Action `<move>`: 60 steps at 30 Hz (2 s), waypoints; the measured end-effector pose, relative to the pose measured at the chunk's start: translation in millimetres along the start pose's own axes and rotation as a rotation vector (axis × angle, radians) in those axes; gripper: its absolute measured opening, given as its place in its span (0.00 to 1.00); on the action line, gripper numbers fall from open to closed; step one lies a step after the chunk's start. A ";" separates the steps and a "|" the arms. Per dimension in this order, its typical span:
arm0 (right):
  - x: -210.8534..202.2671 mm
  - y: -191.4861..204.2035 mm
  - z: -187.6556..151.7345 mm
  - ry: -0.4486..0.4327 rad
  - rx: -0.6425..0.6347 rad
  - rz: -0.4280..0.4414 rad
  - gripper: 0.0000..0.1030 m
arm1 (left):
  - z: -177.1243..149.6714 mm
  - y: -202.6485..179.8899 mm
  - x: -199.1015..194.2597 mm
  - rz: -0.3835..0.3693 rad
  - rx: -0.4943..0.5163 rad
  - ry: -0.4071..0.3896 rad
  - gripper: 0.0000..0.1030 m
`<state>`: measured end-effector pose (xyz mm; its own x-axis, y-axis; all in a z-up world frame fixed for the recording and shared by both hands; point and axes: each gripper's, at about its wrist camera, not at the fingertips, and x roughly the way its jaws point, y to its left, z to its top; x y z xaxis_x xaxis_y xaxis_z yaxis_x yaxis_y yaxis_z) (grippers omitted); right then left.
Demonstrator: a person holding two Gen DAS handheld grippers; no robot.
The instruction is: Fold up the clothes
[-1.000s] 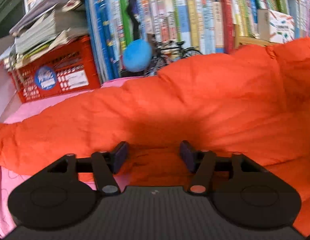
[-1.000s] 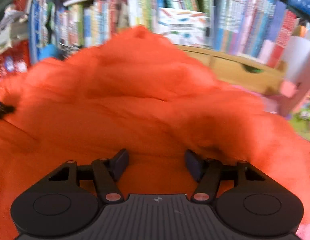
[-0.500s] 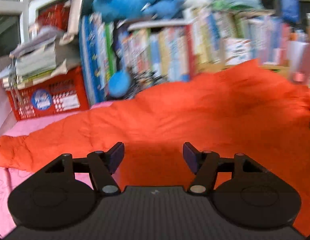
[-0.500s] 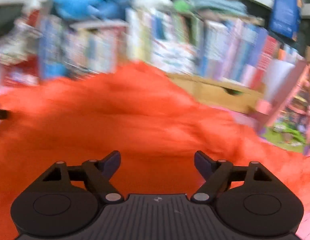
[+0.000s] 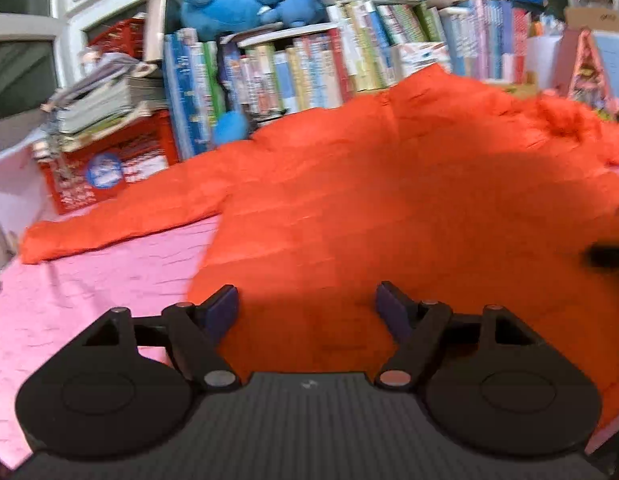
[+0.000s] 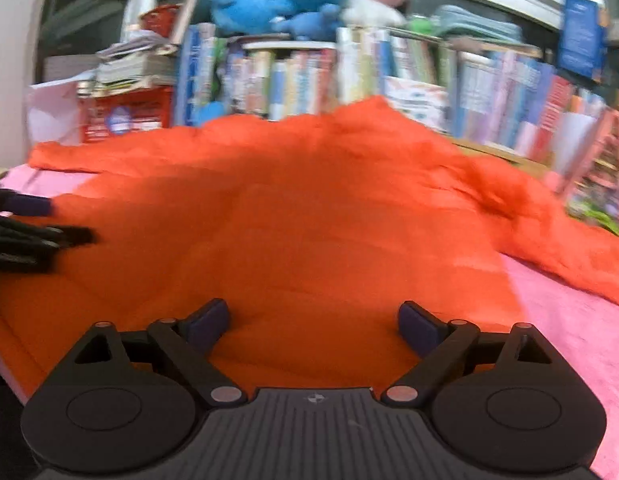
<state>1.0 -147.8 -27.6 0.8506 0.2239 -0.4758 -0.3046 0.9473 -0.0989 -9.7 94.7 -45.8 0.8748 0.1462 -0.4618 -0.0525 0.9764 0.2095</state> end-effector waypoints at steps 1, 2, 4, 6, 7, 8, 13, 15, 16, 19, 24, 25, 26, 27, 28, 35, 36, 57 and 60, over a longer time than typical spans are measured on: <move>-2.9 -8.7 -2.4 -0.001 0.009 -0.033 0.92 | -2.8 3.8 -0.2 0.005 0.007 -0.011 0.82; -5.9 -17.4 -6.0 -0.007 0.014 -0.070 0.94 | -5.3 6.5 -0.8 0.020 0.016 -0.020 0.82; -12.7 -37.6 -13.6 -0.010 0.045 -0.136 0.99 | -9.6 10.0 -2.4 0.068 0.040 -0.035 0.82; -18.0 -60.9 -19.7 0.002 0.112 -0.151 0.99 | -13.7 13.6 -4.0 0.127 0.073 -0.029 0.82; -19.7 -69.8 -21.6 0.013 0.148 -0.144 0.99 | -14.8 17.2 -5.0 0.140 0.075 -0.023 0.82; -20.2 -77.0 -22.6 0.025 0.180 -0.141 0.99 | -14.1 22.3 -6.1 0.137 0.063 -0.012 0.82; -35.5 -98.4 -7.1 -0.009 0.344 -0.011 0.81 | 12.6 38.6 -21.2 0.072 -0.025 -0.026 0.79; -40.7 -102.9 1.9 -0.042 0.379 0.044 0.81 | 25.7 38.9 -27.0 0.017 -0.063 -0.057 0.79; -39.5 -100.7 6.6 -0.051 0.357 0.031 0.81 | 31.2 37.9 -28.6 -0.014 -0.082 -0.068 0.79; -32.1 -92.7 14.3 -0.049 0.313 0.005 0.81 | 36.3 29.6 -25.7 -0.077 -0.101 -0.065 0.79; -25.9 -90.1 7.3 -0.019 0.305 -0.017 0.90 | 27.5 42.1 -10.3 -0.060 -0.136 0.012 0.81; -25.9 -93.5 5.4 -0.014 0.315 -0.014 0.91 | 27.5 50.2 -4.8 -0.072 -0.171 0.036 0.81; -25.4 -97.8 4.5 -0.009 0.329 -0.012 0.92 | 27.4 58.2 0.6 -0.084 -0.206 0.060 0.81; -23.3 -102.1 5.6 -0.007 0.343 -0.011 0.92 | 27.4 66.2 6.0 -0.097 -0.240 0.085 0.81; -20.3 -106.4 7.7 -0.005 0.357 -0.011 0.92 | 27.3 74.2 11.4 -0.109 -0.275 0.109 0.81; 2.9 -111.9 20.9 0.016 0.379 -0.010 0.92 | 38.0 70.7 42.8 -0.174 -0.277 0.190 0.81; 6.6 -110.8 21.3 0.027 0.373 -0.007 0.92 | 38.8 70.0 47.1 -0.179 -0.279 0.203 0.81; 27.1 -90.2 15.1 0.135 0.253 -0.023 1.00 | 39.3 55.7 60.5 -0.119 -0.223 0.242 0.97; 28.6 -88.3 15.8 0.146 0.232 -0.030 1.00 | 38.4 55.0 60.6 -0.116 -0.219 0.235 0.98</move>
<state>59.0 -221.4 -18.7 0.7819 0.1760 -0.5981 -0.1598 0.9839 0.0807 58.9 151.1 -29.1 0.7473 0.0401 -0.6633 -0.0836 0.9959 -0.0340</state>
